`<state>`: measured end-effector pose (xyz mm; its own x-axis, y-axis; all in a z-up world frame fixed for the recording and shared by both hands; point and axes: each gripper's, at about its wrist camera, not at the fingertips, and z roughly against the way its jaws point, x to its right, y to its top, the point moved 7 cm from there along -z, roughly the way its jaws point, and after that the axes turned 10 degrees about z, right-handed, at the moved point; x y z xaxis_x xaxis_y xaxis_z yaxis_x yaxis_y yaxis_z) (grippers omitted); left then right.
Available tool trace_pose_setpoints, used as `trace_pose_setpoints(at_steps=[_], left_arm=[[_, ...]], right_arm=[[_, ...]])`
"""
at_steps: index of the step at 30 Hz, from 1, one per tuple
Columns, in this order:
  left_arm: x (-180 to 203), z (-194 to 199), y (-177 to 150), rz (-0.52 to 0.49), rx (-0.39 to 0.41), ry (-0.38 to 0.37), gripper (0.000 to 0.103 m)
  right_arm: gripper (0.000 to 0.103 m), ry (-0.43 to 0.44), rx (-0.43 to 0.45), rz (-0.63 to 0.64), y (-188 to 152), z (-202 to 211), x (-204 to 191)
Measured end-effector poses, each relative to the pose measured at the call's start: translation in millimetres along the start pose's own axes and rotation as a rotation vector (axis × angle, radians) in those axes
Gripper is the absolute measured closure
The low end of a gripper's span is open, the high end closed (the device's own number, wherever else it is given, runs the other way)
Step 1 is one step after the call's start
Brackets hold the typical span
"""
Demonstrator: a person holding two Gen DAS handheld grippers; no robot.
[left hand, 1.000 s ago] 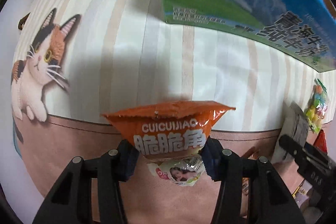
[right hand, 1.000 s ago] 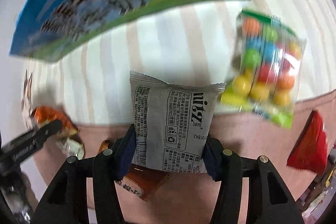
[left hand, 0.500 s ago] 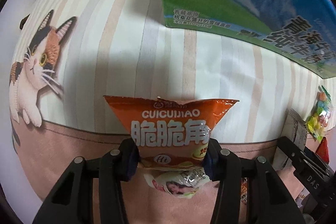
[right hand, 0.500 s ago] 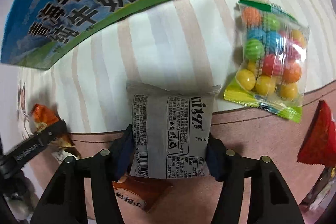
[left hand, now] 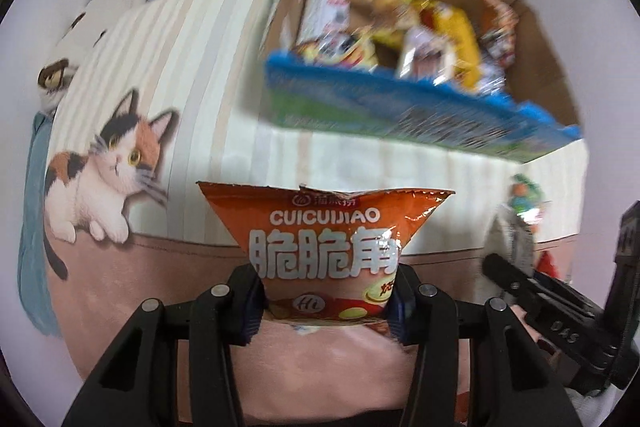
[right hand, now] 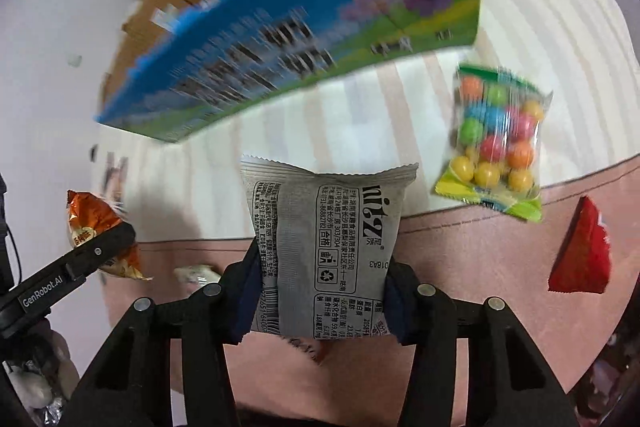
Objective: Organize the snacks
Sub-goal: 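Carry both packs over the box and open both tools to drop them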
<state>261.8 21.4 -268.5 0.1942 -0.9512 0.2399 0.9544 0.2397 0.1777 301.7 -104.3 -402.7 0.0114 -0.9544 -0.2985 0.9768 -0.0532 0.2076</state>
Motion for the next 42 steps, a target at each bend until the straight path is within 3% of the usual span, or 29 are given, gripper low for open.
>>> trace_pose_setpoints(at_steps=[4, 8, 13, 15, 23, 30, 33, 34, 35, 36, 37, 38, 42], left_arm=[[32, 33, 8, -0.028, 0.022, -0.069, 0.057], [70, 42, 33, -0.043, 0.003, -0.147, 0.057], [117, 31, 78, -0.057, -0.037, -0.206, 0.057], [136, 20, 99, -0.049, -0.089, -0.238, 0.057], [174, -48, 146, -0.007, -0.283, -0.250, 0.057], [187, -84, 150, 0.005, -0.382, -0.251, 0.057], [188, -94, 144, -0.008, -0.414, -0.218, 0.057], [188, -97, 142, -0.006, -0.424, -0.216, 0.052], [189, -99, 143, -0.008, -0.420, -0.211, 0.046], [189, -99, 143, -0.013, -0.410, -0.202, 0.034], [188, -98, 144, -0.021, -0.394, -0.189, 0.020], [189, -98, 145, -0.028, -0.382, -0.183, 0.014], [187, -88, 150, -0.035, -0.347, -0.182, 0.013]], right_arm=[[0.050, 0.042, 0.051, 0.021, 23, 29, -16], [0.050, 0.089, 0.122, 0.031, 46, 72, -16], [0.050, 0.081, 0.212, 0.053, 97, 127, -4], [0.050, 0.054, 0.236, 0.062, 112, 144, 9], [0.050, -0.059, 0.226, 0.075, 189, 135, 43], [0.050, -0.089, 0.163, 0.067, 213, 102, 61], [0.049, -0.086, 0.135, 0.065, 210, 89, 66], [0.049, -0.078, 0.112, 0.062, 209, 84, 67], [0.039, -0.093, 0.078, 0.051, 208, 79, 71], [0.020, -0.103, 0.054, 0.047, 206, 75, 73], [0.013, -0.102, 0.048, 0.043, 206, 73, 75], [0.009, -0.106, 0.044, 0.043, 205, 72, 76], [0.009, -0.107, 0.016, 0.040, 202, 68, 78]])
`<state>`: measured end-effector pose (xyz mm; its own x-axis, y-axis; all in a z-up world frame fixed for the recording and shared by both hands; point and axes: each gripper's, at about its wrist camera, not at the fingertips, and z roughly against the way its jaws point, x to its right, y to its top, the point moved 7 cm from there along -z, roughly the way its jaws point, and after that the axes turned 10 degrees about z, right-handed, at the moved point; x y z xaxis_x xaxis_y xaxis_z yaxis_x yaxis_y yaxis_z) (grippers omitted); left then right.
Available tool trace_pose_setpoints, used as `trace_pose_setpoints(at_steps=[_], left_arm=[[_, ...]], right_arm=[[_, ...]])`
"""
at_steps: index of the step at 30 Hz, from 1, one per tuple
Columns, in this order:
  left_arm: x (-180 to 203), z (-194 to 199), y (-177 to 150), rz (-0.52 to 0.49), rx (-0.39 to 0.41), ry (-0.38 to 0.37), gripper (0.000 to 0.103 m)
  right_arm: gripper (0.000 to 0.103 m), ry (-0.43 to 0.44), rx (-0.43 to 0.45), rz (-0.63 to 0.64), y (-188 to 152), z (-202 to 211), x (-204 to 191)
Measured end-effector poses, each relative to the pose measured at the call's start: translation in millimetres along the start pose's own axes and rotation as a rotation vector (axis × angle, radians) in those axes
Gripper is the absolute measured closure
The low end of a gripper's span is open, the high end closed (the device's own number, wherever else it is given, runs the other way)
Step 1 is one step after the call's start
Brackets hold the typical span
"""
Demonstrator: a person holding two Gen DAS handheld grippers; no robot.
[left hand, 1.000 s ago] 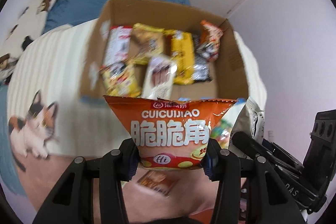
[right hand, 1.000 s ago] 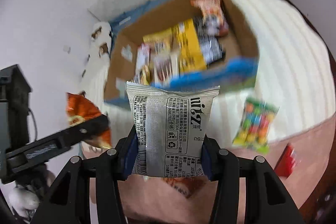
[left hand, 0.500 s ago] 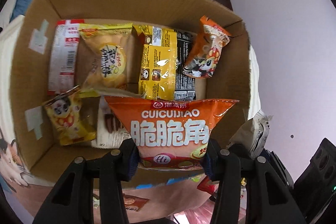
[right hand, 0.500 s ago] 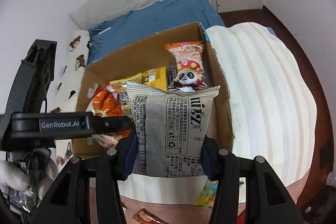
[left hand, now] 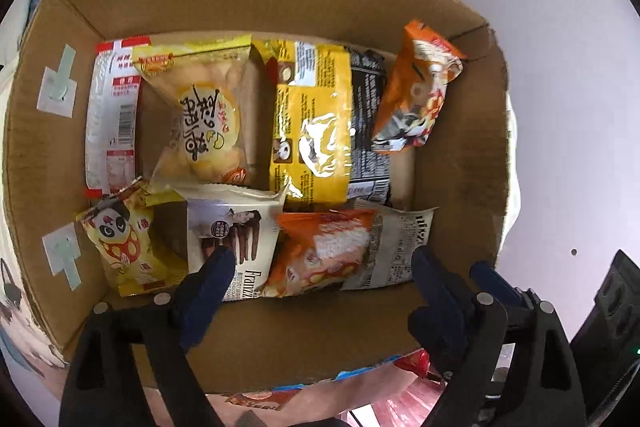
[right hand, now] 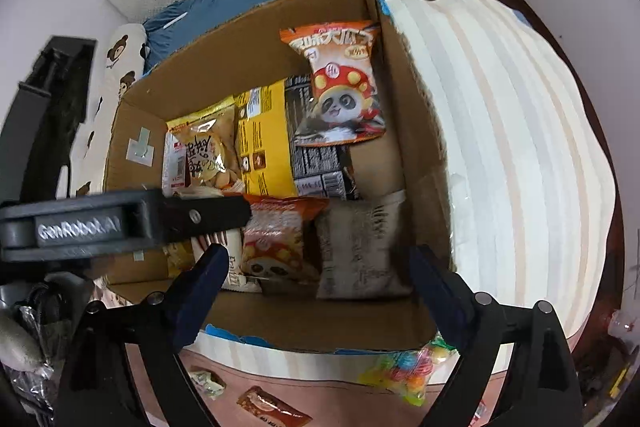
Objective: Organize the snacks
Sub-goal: 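Carry both packs over the box and open both tools to drop them, then move both open tools back toward the snacks on the bed edge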
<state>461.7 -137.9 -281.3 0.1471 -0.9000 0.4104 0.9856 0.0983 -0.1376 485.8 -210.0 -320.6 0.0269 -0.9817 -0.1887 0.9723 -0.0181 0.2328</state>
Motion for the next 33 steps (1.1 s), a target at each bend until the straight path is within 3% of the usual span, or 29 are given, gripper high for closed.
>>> trace_pose_setpoints(at_steps=[6, 13, 22, 33], left_arm=[[-2, 25, -7, -0.026, 0.075, 0.027, 0.013], [-26, 78, -27, -0.076, 0.316, 0.162, 0.013], [-62, 118, -83, -0.097, 0.516, 0.242, 0.013], [-86, 151, -149, -0.104, 0.671, 0.282, 0.013]], right_arm=[[0.007, -0.007, -0.009, 0.011, -3, 0, -2], [0.007, -0.025, 0.018, 0.021, -9, 15, -10], [0.007, -0.062, 0.103, 0.078, -32, 47, -34], [0.007, -0.115, 0.249, 0.159, -77, 108, -63]])
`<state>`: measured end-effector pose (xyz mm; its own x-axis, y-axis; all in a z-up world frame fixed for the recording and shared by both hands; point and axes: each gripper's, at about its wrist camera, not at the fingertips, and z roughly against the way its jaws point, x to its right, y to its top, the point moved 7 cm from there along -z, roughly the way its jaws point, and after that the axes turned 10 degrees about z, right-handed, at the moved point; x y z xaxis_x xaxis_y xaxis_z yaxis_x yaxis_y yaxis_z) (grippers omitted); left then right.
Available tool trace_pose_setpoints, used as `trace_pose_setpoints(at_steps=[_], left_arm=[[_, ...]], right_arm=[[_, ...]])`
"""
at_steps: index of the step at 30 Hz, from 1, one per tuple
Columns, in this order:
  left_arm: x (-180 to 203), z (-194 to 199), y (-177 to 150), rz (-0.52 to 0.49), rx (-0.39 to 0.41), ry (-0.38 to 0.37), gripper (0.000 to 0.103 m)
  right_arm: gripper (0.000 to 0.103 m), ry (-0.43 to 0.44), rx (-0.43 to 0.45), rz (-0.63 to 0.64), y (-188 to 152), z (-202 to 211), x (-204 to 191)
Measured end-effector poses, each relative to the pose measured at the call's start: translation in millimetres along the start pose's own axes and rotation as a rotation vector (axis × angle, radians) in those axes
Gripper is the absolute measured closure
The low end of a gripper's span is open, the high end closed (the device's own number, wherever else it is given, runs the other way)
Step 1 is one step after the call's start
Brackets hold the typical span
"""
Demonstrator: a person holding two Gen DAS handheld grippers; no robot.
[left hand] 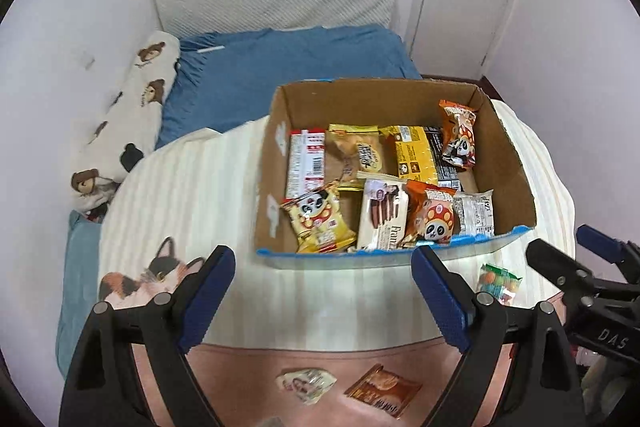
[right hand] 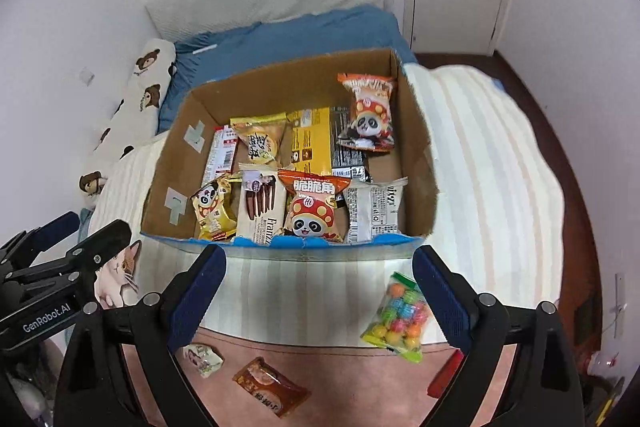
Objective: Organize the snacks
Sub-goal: 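Move both open tools back toward the snacks on the bed edge, then grasp the brown shrimp cracker pack with the left tool while the right tool grasps the candy-ball bag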
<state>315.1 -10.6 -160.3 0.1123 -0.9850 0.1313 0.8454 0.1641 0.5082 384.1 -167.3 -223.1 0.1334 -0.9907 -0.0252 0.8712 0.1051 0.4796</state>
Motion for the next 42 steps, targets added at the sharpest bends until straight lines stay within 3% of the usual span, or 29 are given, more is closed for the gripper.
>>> trace_pose_setpoints(at_steps=[11, 18, 21, 26, 33, 42], left_arm=[[-7, 55, -22, 0.034, 0.066, -0.042, 0.013], [-10, 71, -31, 0.051, 0.082, -0.052, 0.013], [-15, 60, -44, 0.058, 0.040, -0.042, 0.001], [-33, 21, -84, 0.048, -0.071, 0.020, 0.001], [-84, -55, -156, 0.091, -0.290, 0.157, 0.001], [-120, -85, -202, 0.182, -0.402, 0.206, 0.001]], right_arm=[[0.006, 0.020, 0.106, 0.022, -24, 67, -24], [0.007, 0.054, 0.122, 0.008, -38, 86, -32], [0.003, 0.075, 0.092, -0.014, -53, 80, -29], [0.003, 0.141, -0.047, -0.028, -95, 34, -29], [0.003, 0.212, -0.318, 0.156, -169, -75, -77], [0.006, 0.168, -0.453, 0.321, -226, -160, -117]])
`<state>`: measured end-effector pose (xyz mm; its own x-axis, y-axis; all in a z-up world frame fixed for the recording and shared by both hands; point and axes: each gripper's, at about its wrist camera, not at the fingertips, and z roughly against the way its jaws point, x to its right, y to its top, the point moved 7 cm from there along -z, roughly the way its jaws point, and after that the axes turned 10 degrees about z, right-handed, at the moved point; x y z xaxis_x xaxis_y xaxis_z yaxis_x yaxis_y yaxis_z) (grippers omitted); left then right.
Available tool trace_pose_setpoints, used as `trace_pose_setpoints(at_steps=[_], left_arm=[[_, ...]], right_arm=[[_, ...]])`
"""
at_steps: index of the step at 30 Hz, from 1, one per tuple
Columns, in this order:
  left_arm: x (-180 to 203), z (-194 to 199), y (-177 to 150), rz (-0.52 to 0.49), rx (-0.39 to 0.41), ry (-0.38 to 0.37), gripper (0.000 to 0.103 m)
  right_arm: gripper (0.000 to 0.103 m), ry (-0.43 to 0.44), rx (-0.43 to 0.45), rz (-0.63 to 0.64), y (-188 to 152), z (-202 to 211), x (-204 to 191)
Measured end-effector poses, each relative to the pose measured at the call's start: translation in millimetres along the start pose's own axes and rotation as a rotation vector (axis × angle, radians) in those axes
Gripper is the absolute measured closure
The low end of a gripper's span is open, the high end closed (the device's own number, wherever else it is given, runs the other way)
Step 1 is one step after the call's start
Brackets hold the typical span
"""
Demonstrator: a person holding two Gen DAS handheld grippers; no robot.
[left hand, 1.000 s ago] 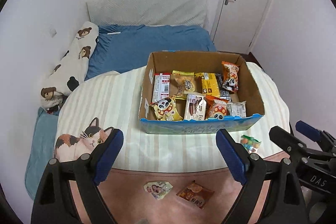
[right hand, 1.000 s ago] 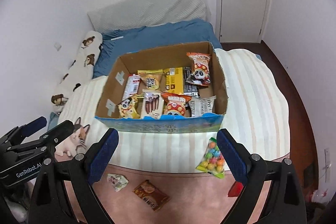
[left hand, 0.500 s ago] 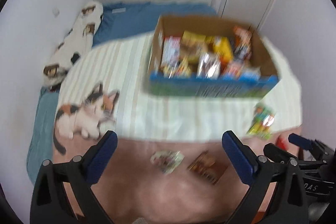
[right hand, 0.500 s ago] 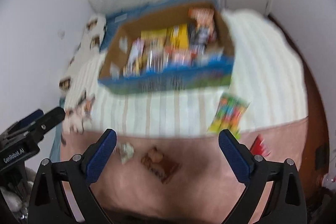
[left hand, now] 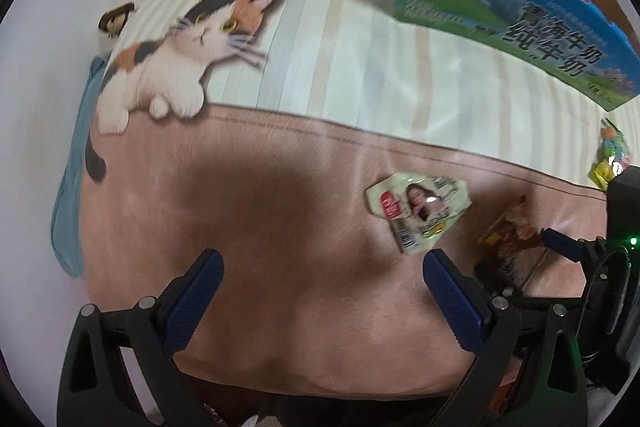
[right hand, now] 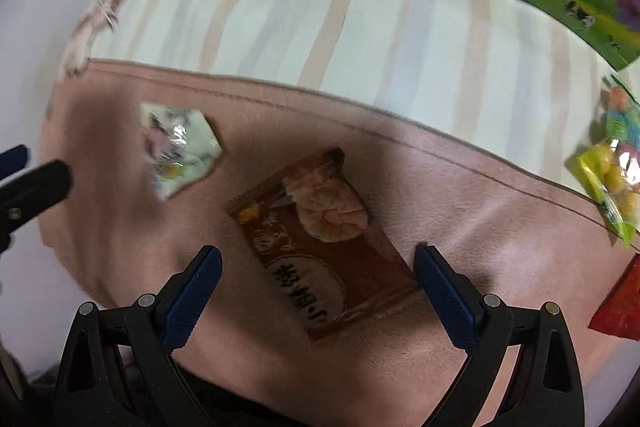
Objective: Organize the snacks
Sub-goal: 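Grasp the brown shrimp cracker pack with the left tool while the right tool grasps the candy-ball bag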
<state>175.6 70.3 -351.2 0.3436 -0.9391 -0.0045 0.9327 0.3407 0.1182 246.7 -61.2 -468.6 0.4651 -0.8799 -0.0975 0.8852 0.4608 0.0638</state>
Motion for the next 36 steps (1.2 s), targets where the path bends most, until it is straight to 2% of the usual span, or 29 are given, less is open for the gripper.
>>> trace_pose_setpoints(at_steps=[1, 3, 5, 7, 8, 9, 10, 12, 15, 17, 21, 23, 24, 28, 29, 30, 31, 34, 36], left_arm=[[-1, -1, 0, 0.004, -0.003, 0.001, 0.001], [-2, -1, -2, 0.015, -0.003, -0.003, 0.001], [2, 1, -2, 0.020, 0.001, -0.011, 0.001], [11, 4, -2, 0.020, -0.004, -0.034, 0.001], [21, 7, -2, 0.016, -0.007, -0.052, 0.001], [32, 8, -3, 0.008, -0.012, -0.069, 0.001], [42, 8, -2, -0.003, -0.021, -0.086, 0.001], [65, 9, -4, -0.022, -0.048, -0.120, 0.001], [103, 3, -12, -0.053, -0.111, -0.187, 0.001], [133, -5, -19, -0.089, -0.159, -0.222, 0.001], [178, -35, -33, -0.136, -0.247, -0.216, 0.001], [190, -46, -33, -0.134, -0.261, -0.219, 0.006], [193, -50, -33, -0.132, -0.259, -0.208, 0.014], [197, -55, -27, -0.149, -0.197, -0.149, 0.031], [197, -55, -26, -0.158, -0.190, -0.144, 0.033], [194, -54, -25, -0.163, -0.186, -0.140, 0.040], [191, -52, -24, -0.170, -0.174, -0.132, 0.045], [164, -54, -16, -0.164, -0.157, -0.115, 0.045], [152, -55, -14, -0.145, -0.162, -0.111, 0.045]], right_arm=[[0.009, -0.026, 0.006, -0.002, -1, -2, 1], [0.029, -0.070, 0.025, -0.050, -3, -1, 10], [0.033, -0.080, 0.063, -0.169, -5, 6, 28], [0.033, -0.017, 0.090, -0.292, -8, 11, 42], [0.030, 0.044, 0.094, -0.345, -10, 12, 47], [0.016, 0.096, 0.086, -0.374, -12, 12, 49], [0.009, 0.150, 0.074, -0.403, -15, 14, 52], [0.006, 0.231, 0.106, -0.455, -22, 28, 64], [0.006, 0.224, 0.179, -0.540, -41, 61, 102], [0.006, 0.179, 0.223, -0.618, -54, 84, 143], [0.006, 0.082, 0.268, -0.712, -55, 103, 210], [0.006, 0.055, 0.274, -0.726, -46, 103, 226], [0.006, 0.051, 0.266, -0.723, -40, 100, 232], [0.007, 0.026, 0.230, -0.698, -17, 80, 242], [0.013, 0.015, 0.205, -0.687, -12, 70, 242], [0.020, 0.006, 0.181, -0.673, -6, 61, 241], [0.023, -0.028, 0.153, -0.645, -2, 54, 241], [0.038, -0.108, 0.167, -0.567, -1, 52, 234], [0.042, -0.092, 0.179, -0.531, -3, 51, 221]])
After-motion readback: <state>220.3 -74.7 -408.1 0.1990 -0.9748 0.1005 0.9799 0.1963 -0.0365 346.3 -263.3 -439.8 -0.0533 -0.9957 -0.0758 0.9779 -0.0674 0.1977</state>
